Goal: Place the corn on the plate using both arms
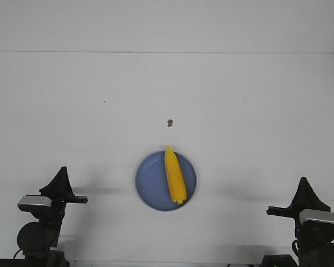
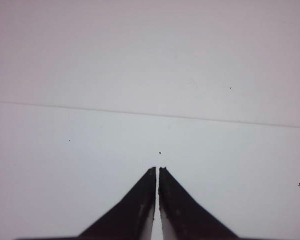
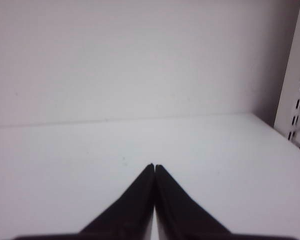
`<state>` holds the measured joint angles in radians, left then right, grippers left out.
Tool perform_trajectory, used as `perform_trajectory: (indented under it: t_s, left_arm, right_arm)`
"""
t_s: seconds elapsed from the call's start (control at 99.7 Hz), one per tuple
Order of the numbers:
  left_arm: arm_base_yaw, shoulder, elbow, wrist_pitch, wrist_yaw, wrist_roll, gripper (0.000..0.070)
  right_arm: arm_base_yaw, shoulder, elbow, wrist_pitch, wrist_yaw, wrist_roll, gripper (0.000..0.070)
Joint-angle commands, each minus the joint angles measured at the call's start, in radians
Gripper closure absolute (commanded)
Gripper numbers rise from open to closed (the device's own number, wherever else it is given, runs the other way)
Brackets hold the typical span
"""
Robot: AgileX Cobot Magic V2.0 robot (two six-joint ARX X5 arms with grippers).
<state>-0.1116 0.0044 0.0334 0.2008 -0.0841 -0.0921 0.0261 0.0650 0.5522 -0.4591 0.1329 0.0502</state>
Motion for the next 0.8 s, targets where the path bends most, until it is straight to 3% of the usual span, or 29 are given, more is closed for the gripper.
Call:
perform_trajectory:
  t_s: [0.0, 0.371, 0.793]
  left_arm:
    - [0.000, -0.001, -0.019, 0.010, -0.005, -0.003, 0.0684]
    - [0.000, -0.001, -0.019, 0.007, -0.005, -0.003, 0.0684]
    - [0.000, -0.001, -0.019, 0.009, -0.005, -0.003, 0.0684]
  right_arm:
    - [0.001, 0.000, -0.010, 0.023, 0.009, -0.036, 0.0700]
    - [0.001, -0.064, -0.270, 0.261, -0.092, -0.013, 0.0700]
    - [0.002, -0.064, -0.502, 0.601, -0.111, -0.013, 0.0700]
